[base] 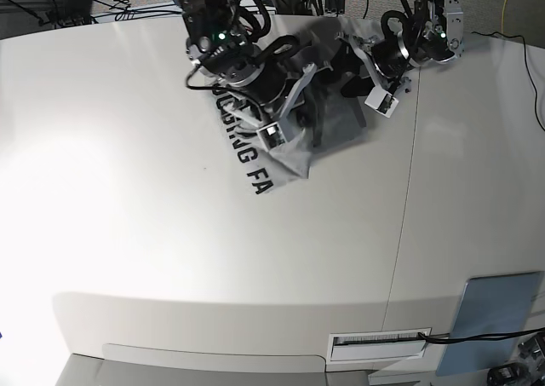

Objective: Fold the T-shirt properly
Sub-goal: 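Lift and flip the folded bundle with both grippers, setting it down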

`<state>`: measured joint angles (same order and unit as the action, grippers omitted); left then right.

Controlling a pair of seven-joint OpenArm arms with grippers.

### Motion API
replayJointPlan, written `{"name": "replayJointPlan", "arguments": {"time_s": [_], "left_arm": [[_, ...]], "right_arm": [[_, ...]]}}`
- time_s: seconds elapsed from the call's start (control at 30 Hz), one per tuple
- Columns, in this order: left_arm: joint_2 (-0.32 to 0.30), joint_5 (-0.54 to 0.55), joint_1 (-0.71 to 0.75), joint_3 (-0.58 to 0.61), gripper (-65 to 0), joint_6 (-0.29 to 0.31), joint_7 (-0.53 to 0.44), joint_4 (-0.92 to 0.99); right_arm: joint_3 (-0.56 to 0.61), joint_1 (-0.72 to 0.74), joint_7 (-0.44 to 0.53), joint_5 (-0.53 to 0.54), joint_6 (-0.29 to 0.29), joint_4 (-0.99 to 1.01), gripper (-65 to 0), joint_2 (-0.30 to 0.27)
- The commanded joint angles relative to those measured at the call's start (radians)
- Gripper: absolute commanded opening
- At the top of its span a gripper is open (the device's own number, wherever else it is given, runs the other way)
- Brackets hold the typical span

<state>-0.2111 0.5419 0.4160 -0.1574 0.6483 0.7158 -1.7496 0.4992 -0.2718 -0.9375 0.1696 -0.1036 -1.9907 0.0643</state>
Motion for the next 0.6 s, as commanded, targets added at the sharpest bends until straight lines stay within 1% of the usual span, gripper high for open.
{"name": "replayJointPlan", "arguments": {"time_s": [0.0,0.03,0.07,0.13,0.2,0.23,0.3,0.33,0.43,0.57], "left_arm": [[-0.005,0.018,-0.003,-0.002,-33.5,0.007,-0.022,-0.014],[-0.005,0.018,-0.003,-0.002,-33.5,0.007,-0.022,-0.014],[-0.005,0.018,-0.003,-0.002,-33.5,0.007,-0.022,-0.014],[-0.005,0.018,-0.003,-0.002,-33.5,0.007,-0.022,-0.014],[-0.005,0.018,-0.003,-0.002,-33.5,0.007,-0.021,-0.014],[-0.005,0.018,-0.003,-0.002,-33.5,0.007,-0.021,-0.014],[-0.005,0.018,-0.003,-0.002,-33.5,0.007,-0.021,-0.014],[-0.005,0.016,-0.003,-0.002,-33.5,0.007,-0.02,-0.014],[-0.006,-0.007,-0.003,-0.002,-33.5,0.007,-0.02,-0.014],[-0.009,-0.057,-0.003,-0.003,-33.5,0.007,-0.018,-0.015]], "right_arm": [[0.01,0.006,0.04,0.035,-0.005,0.0,-63.9,0.011],[0.013,0.006,0.051,0.054,-0.015,0.013,-63.9,0.011],[0.018,0.006,0.06,0.078,-0.039,0.021,-63.2,0.011],[0.022,0.006,0.079,0.119,-0.109,0.023,-61.3,0.011],[0.023,0.012,0.093,0.156,-0.176,0.023,-55.7,0.011],[0.023,0.018,0.093,0.171,-0.207,0.023,-51.8,0.011],[0.023,0.03,0.095,0.183,-0.257,0.022,-44.8,0.011],[0.023,0.036,0.1,0.186,-0.279,0.022,-42.7,0.011],[0.023,0.054,0.098,0.185,-0.287,0.017,-42.0,0.01],[0.023,0.076,0.062,0.137,-0.285,-0.012,-42.0,0.01]]}}
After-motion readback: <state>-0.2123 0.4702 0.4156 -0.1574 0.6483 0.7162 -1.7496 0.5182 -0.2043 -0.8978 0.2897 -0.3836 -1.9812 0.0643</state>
